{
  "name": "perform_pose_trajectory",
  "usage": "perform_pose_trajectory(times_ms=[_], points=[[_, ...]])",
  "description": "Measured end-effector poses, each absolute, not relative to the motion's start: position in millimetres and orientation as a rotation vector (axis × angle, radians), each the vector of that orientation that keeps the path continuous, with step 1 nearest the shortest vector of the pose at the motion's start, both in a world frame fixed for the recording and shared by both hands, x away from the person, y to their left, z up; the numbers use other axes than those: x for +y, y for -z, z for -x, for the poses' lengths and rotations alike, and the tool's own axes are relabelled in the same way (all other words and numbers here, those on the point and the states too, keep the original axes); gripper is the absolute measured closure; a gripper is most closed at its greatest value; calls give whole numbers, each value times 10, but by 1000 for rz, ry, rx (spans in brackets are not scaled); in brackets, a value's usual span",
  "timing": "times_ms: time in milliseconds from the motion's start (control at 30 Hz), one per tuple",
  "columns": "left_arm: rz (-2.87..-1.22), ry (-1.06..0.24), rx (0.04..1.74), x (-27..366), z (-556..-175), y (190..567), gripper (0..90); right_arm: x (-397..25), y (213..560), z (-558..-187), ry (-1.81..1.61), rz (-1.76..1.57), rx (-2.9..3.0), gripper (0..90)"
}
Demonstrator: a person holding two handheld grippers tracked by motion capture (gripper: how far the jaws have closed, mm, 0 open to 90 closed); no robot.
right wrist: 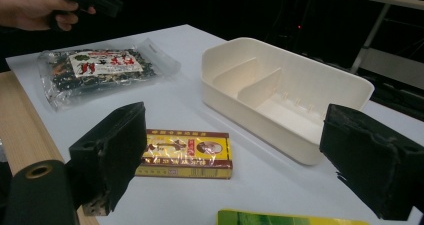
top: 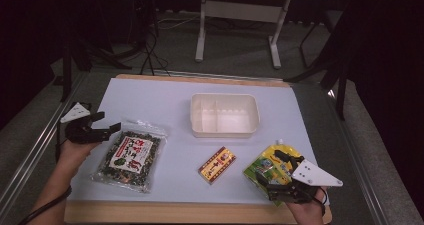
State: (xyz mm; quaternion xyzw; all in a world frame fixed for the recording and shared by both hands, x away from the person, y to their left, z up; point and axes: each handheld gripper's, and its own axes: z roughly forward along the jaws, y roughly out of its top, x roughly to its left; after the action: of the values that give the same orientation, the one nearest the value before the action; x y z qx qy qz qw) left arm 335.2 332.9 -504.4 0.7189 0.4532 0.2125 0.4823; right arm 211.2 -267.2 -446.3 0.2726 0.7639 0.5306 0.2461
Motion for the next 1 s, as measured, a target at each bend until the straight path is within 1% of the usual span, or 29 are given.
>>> perform_pose_trajectory(times_ms=[133, 233, 367, 500, 667, 767, 1000], points=[[-1757, -487, 1128, 3343, -3489, 5150, 147, -2673, 4477, -2128, -1444, -748, 2089, 114], [-1800, -469, 1142, 3346, -3584, 5219, 147, -2668, 4484, -2129, -1439, -748, 2093, 114], [-1856, -475, 1175, 3338, -3687, 5303, 147, -2660, 4486, -2123, -1429, -741, 2099, 115], [-1859, -427, 1210, 3372, -3777, 5375, 147, -2653, 4490, -2124, -1428, -740, 2101, 115], [-1889, -409, 1223, 3411, -3868, 5440, 156, -2646, 4501, -2127, -1420, -743, 2112, 116], [-1884, -398, 1226, 3441, -3922, 5458, 188, -2637, 4509, -2130, -1419, -743, 2117, 116], [-1915, -288, 1201, 3440, -4069, 5512, 248, -2625, 4527, -2135, -1404, -752, 2130, 117]])
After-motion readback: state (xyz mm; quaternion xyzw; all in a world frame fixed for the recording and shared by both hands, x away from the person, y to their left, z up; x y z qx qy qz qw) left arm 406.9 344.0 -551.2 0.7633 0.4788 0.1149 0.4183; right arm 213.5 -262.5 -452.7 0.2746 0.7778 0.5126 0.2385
